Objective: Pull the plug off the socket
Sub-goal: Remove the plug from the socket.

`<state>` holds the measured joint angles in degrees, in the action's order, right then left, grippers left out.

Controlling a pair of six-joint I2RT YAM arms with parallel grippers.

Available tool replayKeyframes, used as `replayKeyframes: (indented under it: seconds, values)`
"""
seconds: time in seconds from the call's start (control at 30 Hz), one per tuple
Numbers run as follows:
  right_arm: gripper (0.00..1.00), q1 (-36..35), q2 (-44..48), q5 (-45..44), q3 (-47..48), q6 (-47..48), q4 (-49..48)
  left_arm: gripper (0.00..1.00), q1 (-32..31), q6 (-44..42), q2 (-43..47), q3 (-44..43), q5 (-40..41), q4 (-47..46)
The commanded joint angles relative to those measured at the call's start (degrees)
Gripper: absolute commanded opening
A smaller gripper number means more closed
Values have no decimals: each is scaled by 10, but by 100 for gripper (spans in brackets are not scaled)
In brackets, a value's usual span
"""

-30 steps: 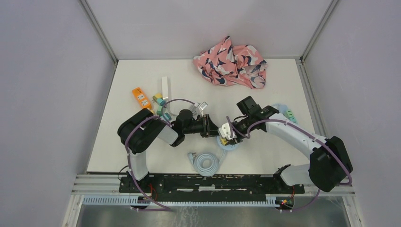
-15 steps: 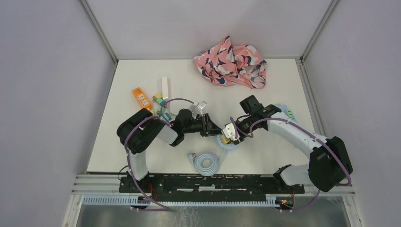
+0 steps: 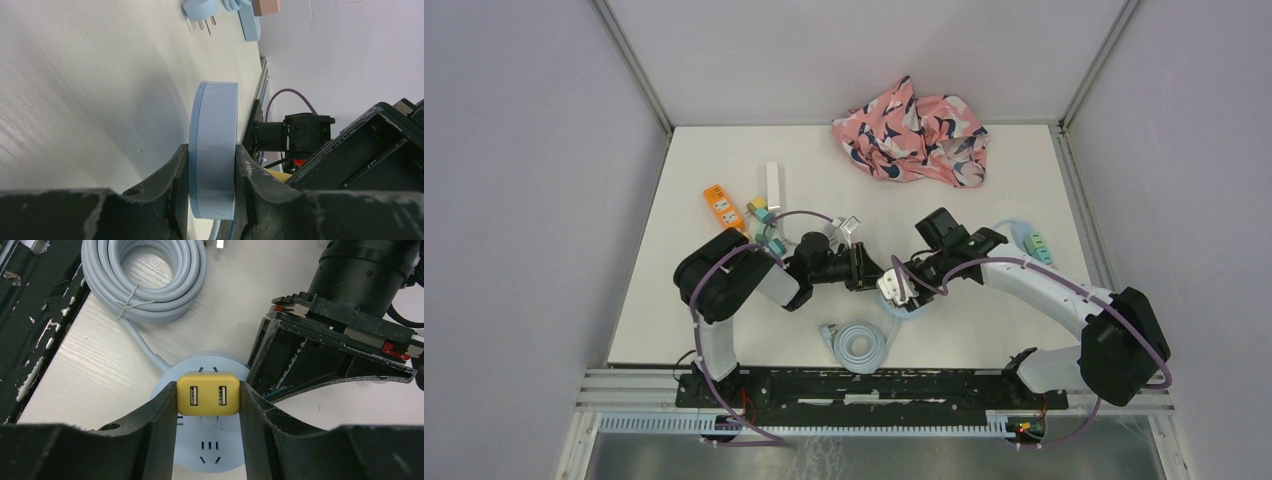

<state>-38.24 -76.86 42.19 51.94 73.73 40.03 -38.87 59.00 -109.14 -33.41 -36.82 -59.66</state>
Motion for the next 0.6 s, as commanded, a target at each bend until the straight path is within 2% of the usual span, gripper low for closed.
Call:
replayKeyframes:
  seconds: [0.0,0.17,0.3,0.4,0.47,0.57]
  values:
    - [0,6,16,69,35,-30,7,3,12,-6,4,4,45,-10]
    - [0,91,31,108,29,68,85,3,31,-7,12,19,27,-35]
    - [0,97,33,137,29,85,99,3,36,-9,15,24,21,-41]
    - [0,73,34,153,31,39,74,3,36,-9,10,23,26,-38]
    - [0,16,31,109,31,-39,15,3,35,-8,4,18,31,-36]
    - [0,-31,9,86,53,-82,-7,3,33,-6,-4,9,33,-30]
